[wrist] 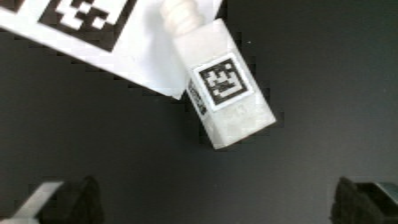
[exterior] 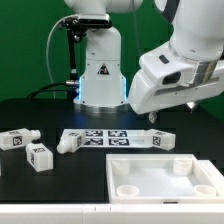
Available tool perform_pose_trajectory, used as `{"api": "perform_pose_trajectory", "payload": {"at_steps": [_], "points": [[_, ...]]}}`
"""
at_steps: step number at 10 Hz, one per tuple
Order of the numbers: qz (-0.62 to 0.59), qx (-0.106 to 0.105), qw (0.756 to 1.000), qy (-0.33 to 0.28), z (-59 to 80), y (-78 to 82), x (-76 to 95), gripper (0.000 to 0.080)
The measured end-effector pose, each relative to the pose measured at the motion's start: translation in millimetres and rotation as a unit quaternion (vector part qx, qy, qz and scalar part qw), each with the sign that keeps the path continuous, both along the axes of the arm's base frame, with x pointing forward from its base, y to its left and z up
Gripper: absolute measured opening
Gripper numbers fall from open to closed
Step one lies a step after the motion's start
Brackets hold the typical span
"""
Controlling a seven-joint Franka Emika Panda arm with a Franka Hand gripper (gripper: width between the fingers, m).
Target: Assemble square table
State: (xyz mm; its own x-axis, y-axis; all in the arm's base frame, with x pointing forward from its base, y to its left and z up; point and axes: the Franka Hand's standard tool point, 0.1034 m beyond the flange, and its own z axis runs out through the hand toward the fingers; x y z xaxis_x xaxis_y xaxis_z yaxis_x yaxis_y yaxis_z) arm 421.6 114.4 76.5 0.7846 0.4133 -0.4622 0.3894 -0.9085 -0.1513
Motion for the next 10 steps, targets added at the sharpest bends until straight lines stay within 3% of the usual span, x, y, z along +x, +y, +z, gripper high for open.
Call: {"api": "perform_pose_trajectory", "payload": {"at_steps": [1,3,4,5,8,10], "points": [[-0.016,-0.009,1.0,0.0,-0.7,0.9,-0.5,0.0649],[0.033,-0.038,0.999,0.006,-15.0,11.2,-2.8,0.0649],[0.04,-0.066,0.997,0.007,-23.6,17.1,-7.4,0.0649],[0.037,-0.095,0.994,0.033,-31.5,20.2,-16.7,0.0649],[0.039,-0.129,0.984,0.119,-34.0,17.7,-18.1,0.0649],[0.034,-0.196,0.961,0.192,-38.7,14.9,-34.3,0.0649]]}}
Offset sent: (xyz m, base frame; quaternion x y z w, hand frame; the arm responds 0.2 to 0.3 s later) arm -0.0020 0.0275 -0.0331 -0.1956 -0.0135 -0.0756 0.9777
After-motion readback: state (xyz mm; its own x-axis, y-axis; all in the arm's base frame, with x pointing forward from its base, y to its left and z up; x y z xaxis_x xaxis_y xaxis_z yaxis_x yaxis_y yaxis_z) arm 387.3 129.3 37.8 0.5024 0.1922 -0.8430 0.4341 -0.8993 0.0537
